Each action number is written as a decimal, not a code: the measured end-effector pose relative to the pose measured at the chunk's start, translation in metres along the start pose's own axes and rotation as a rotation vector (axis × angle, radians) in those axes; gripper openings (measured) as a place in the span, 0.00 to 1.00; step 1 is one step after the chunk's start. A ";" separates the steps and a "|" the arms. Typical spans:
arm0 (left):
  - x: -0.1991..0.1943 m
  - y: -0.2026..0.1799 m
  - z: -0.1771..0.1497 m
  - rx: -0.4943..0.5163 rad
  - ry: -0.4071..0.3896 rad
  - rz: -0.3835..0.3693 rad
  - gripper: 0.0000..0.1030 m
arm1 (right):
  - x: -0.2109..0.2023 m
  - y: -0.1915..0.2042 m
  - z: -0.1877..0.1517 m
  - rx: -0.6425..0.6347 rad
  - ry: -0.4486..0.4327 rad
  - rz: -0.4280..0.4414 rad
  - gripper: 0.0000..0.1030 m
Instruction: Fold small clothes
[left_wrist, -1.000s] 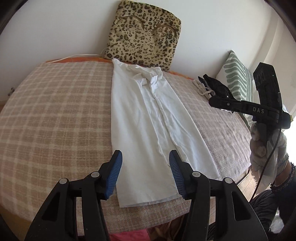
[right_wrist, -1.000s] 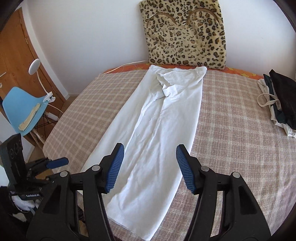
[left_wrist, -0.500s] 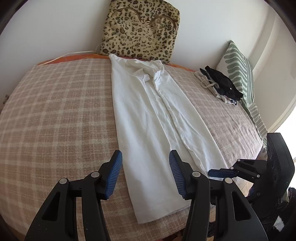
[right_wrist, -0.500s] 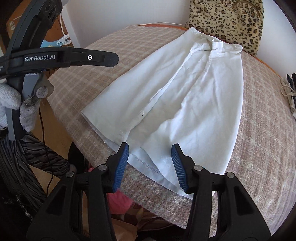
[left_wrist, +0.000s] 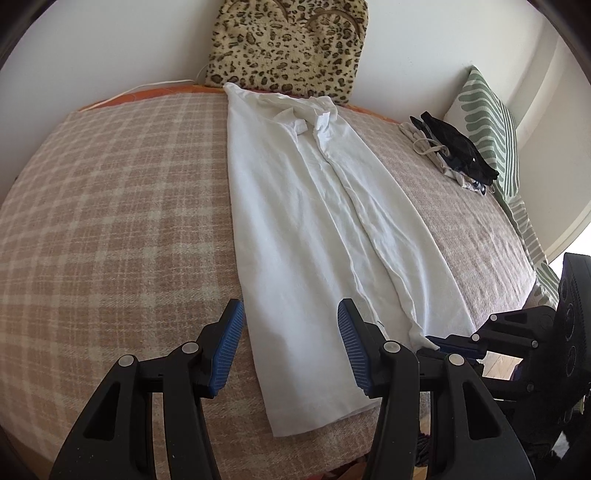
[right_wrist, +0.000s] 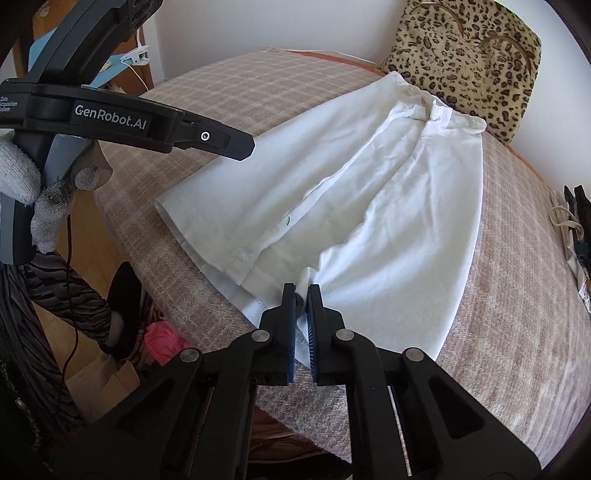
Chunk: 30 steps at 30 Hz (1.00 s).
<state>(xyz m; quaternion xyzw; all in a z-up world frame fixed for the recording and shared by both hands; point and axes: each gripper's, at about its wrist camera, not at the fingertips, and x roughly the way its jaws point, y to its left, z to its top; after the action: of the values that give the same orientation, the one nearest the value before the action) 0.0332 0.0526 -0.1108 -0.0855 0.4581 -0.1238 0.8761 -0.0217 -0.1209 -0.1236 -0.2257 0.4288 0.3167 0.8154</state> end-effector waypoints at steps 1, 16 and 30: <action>-0.001 -0.001 0.000 0.006 -0.004 0.006 0.50 | -0.001 0.001 -0.001 -0.003 -0.001 0.007 0.07; -0.006 -0.001 0.001 0.031 -0.030 0.026 0.50 | -0.012 0.000 -0.009 0.050 0.010 0.280 0.11; -0.013 0.025 -0.012 -0.106 0.003 -0.092 0.51 | -0.034 -0.073 -0.025 0.362 -0.048 0.195 0.36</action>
<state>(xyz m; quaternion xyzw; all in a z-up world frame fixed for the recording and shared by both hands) 0.0200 0.0798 -0.1138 -0.1526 0.4607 -0.1396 0.8631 0.0013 -0.1989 -0.1013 -0.0254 0.4789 0.3170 0.8182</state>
